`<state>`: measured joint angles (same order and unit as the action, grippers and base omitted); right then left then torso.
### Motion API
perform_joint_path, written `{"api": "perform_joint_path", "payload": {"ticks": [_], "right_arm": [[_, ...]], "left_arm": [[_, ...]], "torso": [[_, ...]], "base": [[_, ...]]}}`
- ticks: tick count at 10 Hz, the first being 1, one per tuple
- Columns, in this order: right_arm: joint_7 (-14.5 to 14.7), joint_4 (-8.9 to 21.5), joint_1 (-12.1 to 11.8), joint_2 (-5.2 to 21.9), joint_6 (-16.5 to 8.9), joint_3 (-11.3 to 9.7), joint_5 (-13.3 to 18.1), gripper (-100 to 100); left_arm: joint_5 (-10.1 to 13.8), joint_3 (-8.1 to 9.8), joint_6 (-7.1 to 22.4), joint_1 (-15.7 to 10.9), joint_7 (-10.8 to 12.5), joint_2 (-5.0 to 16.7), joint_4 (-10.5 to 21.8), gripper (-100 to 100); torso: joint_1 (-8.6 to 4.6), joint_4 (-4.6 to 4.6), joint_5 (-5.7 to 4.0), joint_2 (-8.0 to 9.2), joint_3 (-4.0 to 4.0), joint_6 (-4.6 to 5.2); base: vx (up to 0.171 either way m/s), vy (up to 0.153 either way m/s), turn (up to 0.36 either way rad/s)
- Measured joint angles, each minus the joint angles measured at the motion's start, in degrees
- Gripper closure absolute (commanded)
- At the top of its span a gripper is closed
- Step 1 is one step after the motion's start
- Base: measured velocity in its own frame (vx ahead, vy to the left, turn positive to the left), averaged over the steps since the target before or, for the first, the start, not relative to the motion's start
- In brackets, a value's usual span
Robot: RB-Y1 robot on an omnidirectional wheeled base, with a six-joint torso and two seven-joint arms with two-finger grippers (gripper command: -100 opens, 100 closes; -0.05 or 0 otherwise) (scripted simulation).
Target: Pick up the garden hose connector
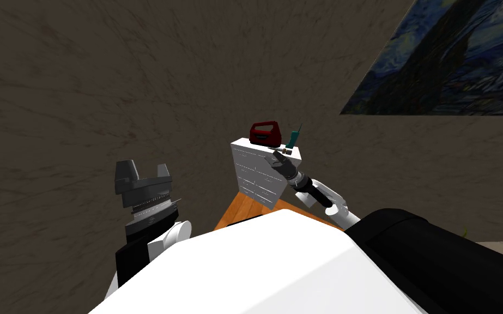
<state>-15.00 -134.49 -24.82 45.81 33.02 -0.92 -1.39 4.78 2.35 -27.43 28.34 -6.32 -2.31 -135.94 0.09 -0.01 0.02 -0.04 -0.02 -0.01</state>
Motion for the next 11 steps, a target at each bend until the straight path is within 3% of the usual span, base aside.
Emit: {"api": "perform_joint_path", "payload": {"ticks": [11], "right_arm": [[-1.62,2.8,3.88,18.88,1.96,-1.58,-2.32,-100]], "left_arm": [[0.0,0.01,0.0,0.01,0.0,0.0,0.0,0]], "torso": [[-0.06,0.01,-0.02,0.04,0.02,0.07]], "base": [[0.006,0.008,0.081]]}}
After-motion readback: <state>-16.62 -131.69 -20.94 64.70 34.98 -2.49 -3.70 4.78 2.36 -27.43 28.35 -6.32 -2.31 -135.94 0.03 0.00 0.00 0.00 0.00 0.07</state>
